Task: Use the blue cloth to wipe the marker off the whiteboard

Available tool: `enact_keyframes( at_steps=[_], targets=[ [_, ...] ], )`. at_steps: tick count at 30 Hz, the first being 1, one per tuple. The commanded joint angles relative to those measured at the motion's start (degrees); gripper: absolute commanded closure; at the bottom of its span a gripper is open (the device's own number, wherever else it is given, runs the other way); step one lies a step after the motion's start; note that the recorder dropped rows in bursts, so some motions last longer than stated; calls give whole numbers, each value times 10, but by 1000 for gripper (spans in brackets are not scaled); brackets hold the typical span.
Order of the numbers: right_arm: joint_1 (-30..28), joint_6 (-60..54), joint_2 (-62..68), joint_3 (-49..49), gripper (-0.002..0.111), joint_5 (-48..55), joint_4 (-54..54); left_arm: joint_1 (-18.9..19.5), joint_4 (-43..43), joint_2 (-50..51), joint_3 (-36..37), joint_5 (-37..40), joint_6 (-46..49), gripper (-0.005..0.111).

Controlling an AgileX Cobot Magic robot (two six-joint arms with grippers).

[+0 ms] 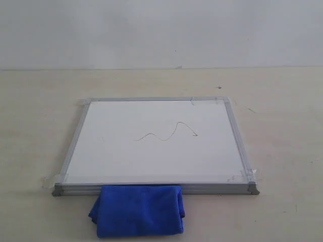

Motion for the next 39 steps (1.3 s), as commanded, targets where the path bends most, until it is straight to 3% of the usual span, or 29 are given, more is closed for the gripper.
enact_keyframes(
  at_steps=[1, 35, 39],
  targets=[
    [-1, -1, -3, 0, 108, -6, -1, 1, 2, -2, 2, -2, -5, 102],
    [-1, 10, -3, 0, 108, -42, 5, 1, 2, -2, 2, -2, -5, 102],
    [-1, 11, -3, -31, 108, -48, 45, 1, 2, -2, 2, -2, -5, 102]
  ],
)
